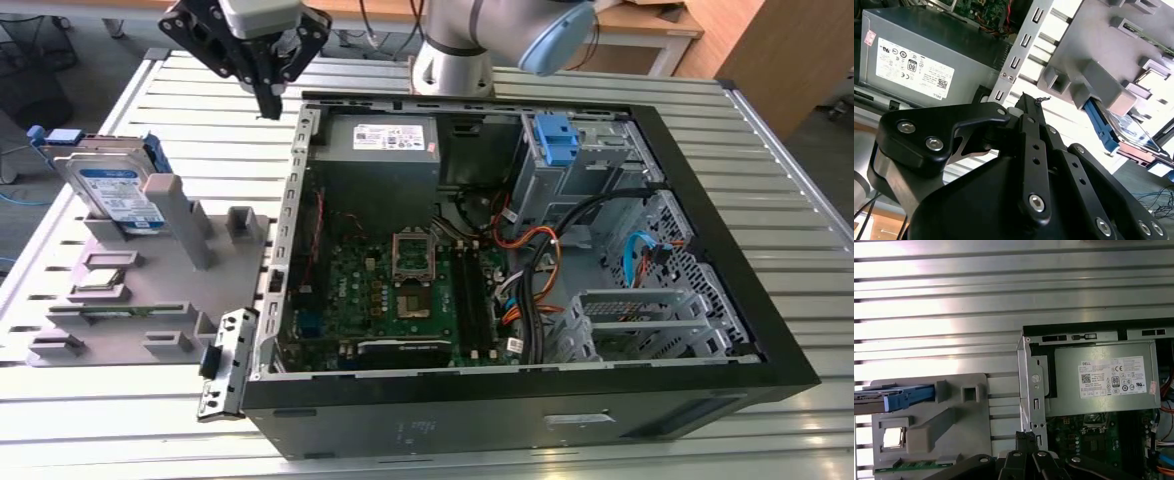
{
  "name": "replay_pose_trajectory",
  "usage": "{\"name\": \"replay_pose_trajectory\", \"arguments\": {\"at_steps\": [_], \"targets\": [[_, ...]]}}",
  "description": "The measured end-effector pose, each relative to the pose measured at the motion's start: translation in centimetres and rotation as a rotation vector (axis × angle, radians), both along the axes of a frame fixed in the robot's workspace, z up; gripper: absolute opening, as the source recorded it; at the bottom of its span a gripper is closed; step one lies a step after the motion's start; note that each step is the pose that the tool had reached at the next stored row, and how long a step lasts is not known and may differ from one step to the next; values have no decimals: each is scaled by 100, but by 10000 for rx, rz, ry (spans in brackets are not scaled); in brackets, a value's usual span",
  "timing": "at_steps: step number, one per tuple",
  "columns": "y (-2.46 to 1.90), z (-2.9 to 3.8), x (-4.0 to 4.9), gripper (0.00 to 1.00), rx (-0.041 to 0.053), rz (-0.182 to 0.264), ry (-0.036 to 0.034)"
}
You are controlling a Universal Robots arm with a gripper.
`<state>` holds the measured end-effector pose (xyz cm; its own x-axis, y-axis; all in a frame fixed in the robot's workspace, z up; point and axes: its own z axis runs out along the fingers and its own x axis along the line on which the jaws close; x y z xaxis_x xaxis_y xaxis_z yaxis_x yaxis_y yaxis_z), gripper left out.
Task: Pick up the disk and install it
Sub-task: 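Reach for the disk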
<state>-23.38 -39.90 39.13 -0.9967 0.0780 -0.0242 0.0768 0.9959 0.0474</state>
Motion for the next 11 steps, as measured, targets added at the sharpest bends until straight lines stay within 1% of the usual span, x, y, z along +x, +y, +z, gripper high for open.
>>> {"name": "replay_pose_trajectory", "arguments": {"at_steps": [6,11], "targets": [[0,-4,-132,11,1,-5,0],[0,-9,-261,11,1,-8,-1]]}}
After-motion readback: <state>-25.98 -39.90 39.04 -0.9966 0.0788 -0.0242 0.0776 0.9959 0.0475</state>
